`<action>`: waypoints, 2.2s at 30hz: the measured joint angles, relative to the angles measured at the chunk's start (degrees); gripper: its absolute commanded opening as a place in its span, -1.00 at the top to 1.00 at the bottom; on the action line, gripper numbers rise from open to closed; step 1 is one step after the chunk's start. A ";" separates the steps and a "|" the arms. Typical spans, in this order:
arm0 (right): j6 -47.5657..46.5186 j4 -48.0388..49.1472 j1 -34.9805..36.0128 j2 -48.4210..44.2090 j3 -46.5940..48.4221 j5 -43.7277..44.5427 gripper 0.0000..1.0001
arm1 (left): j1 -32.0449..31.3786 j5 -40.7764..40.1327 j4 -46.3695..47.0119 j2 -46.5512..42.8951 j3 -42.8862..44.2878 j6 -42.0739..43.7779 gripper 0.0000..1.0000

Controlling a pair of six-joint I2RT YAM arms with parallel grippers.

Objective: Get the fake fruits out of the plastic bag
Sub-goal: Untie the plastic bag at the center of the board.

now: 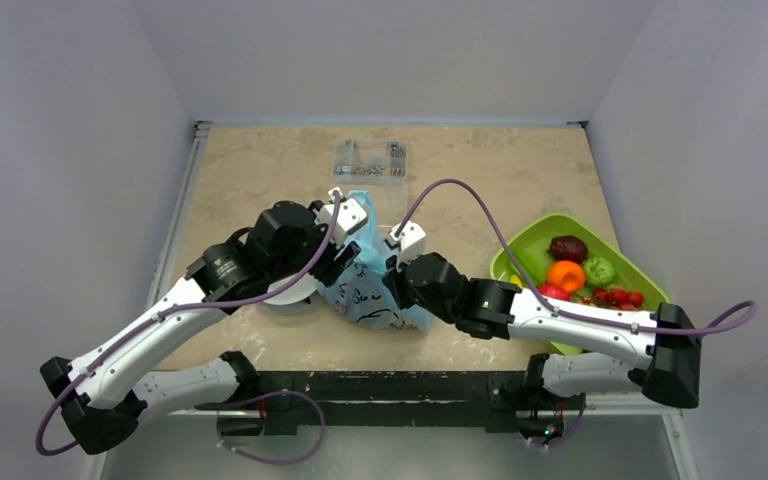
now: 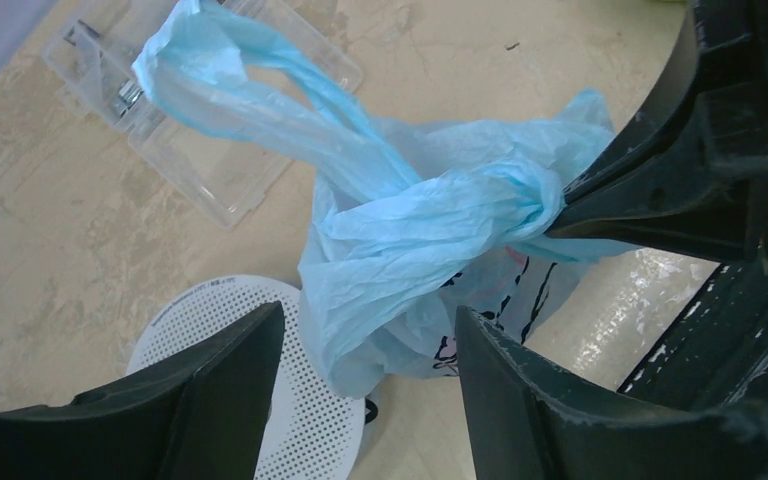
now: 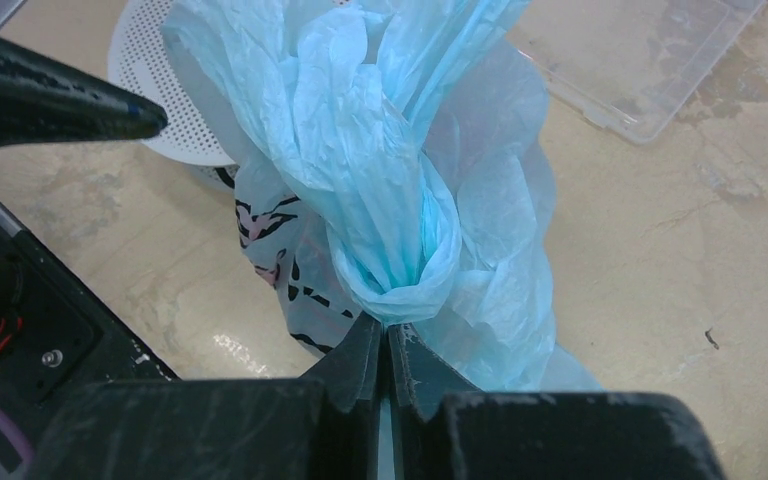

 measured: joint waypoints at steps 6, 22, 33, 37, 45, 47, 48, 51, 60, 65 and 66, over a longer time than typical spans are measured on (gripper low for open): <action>-0.50 1.77 0.00 0.02 0.02 -2.86 1.00 | -0.37 2.29 0.83 2.23 0.04 -0.07 -0.35; -0.81 2.95 0.00 0.15 -0.13 -5.51 1.00 | -1.88 -5.22 -1.77 8.92 1.01 -0.46 1.00; 10.78 3.93 0.00 -13.75 -14.86 -3.78 0.71 | -2.32 -14.43 0.17 2.99 -1.01 -0.61 1.00; 12.98 1.99 -0.02 -16.46 -16.72 -3.56 0.53 | -2.38 -15.04 0.59 2.99 -1.22 -0.57 1.00; 6.78 -7.78 0.59 -9.99 -4.42 -0.79 -0.16 | -2.19 -14.58 1.03 3.32 -1.22 -0.55 1.00; 5.03 -8.79 1.03 -9.03 -1.07 -0.28 -0.26 | -2.19 -14.58 1.05 3.67 -1.25 -0.55 1.00; 4.28 -8.79 1.18 -8.72 0.20 -0.13 -0.29 | -2.19 -14.56 1.05 3.85 -1.25 -0.55 1.00; 1.51 -7.76 1.66 -7.85 2.67 -0.11 -0.33 | -2.19 -14.56 1.05 4.04 -1.22 -0.55 1.00; -6.19 -1.81 1.86 1.64 6.69 -7.08 -0.12 | -2.19 -14.53 1.07 4.28 -1.25 -0.55 1.00; -7.67 -0.68 1.86 6.51 7.48 -8.26 -0.04 | -2.19 -14.53 1.07 4.31 -1.25 -0.55 1.00; -7.85 -0.70 1.86 7.19 7.48 -8.35 0.01 | -2.19 -14.51 1.07 4.33 -1.25 -0.55 1.00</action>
